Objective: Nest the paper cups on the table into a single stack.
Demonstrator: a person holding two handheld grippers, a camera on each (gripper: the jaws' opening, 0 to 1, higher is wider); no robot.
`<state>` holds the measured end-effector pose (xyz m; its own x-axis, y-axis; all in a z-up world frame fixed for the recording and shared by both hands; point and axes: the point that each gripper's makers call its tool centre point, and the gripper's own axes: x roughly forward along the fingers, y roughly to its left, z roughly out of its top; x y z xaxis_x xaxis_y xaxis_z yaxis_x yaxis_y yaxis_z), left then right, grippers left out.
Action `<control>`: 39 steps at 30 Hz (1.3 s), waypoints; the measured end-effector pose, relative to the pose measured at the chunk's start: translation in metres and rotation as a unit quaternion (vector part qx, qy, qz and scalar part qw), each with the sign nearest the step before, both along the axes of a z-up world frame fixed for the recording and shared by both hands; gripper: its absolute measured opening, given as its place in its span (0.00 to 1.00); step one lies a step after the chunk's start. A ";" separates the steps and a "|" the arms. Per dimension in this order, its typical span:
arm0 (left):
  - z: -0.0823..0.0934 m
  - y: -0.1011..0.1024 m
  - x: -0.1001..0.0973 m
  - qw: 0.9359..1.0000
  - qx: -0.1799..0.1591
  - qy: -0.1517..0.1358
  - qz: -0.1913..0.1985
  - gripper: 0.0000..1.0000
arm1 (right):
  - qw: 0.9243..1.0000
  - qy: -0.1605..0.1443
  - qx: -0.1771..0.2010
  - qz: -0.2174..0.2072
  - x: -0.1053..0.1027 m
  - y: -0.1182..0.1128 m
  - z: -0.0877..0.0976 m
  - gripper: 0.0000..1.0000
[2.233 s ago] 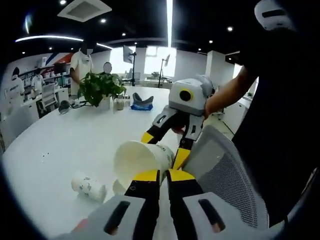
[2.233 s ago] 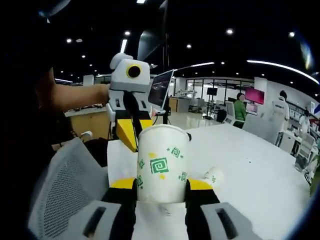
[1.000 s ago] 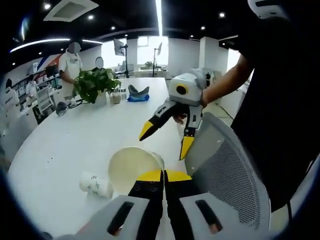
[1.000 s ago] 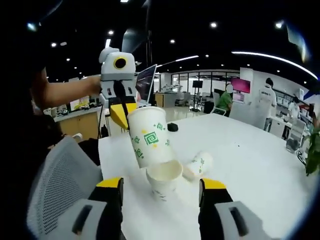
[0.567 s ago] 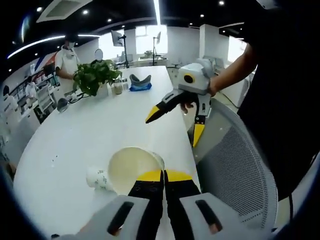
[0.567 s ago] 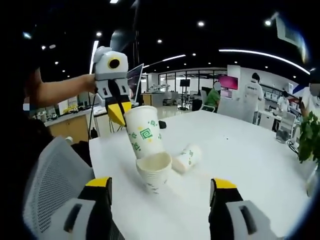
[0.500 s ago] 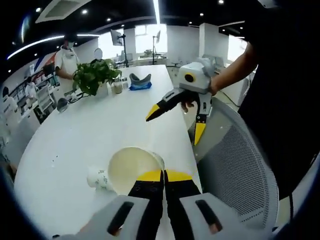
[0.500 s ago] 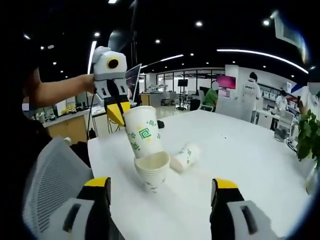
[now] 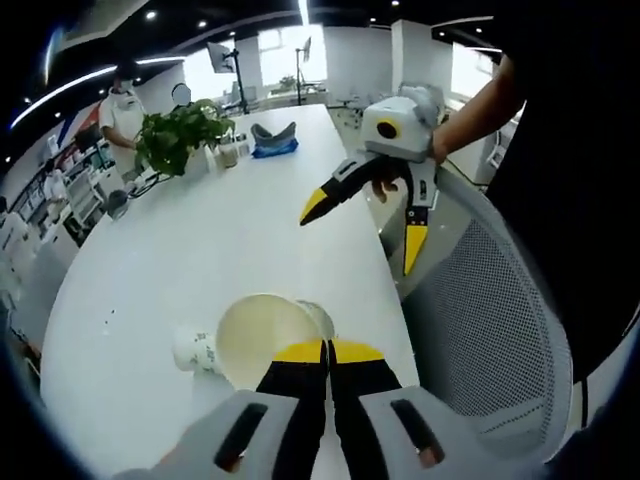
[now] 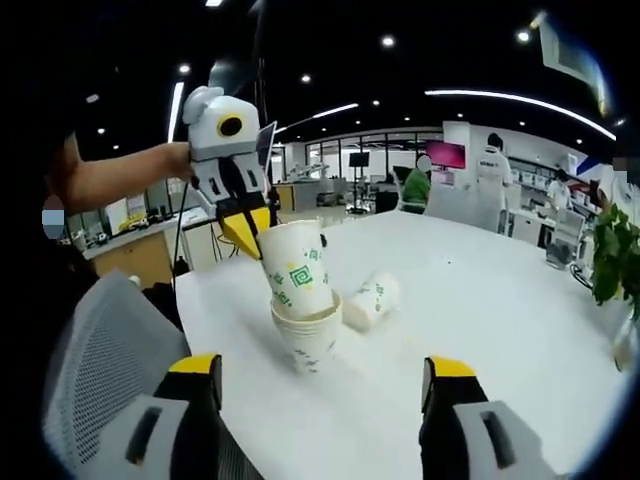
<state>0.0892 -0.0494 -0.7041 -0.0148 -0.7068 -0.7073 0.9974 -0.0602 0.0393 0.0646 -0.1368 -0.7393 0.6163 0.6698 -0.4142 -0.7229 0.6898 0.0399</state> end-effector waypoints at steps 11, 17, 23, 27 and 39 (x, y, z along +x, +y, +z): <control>-0.016 -0.008 0.004 1.000 0.021 -0.008 -0.019 0.00 | 1.000 0.000 -0.007 0.001 0.000 -0.001 -0.002 0.82; -0.017 -0.010 -0.001 0.999 0.030 -0.009 -0.030 0.00 | 1.000 -0.001 -0.006 -0.001 0.000 -0.002 -0.002 0.82; -0.022 -0.014 -0.004 0.998 0.039 -0.005 -0.040 0.00 | 1.000 -0.001 -0.008 -0.002 0.000 -0.002 -0.003 0.82; -0.026 -0.018 -0.004 0.998 0.039 0.001 -0.041 0.00 | 1.000 -0.001 -0.007 -0.004 0.001 -0.003 -0.002 0.81; -0.037 -0.019 -0.009 0.997 0.043 0.024 -0.051 0.00 | 1.000 0.000 -0.009 -0.005 0.001 -0.004 -0.004 0.81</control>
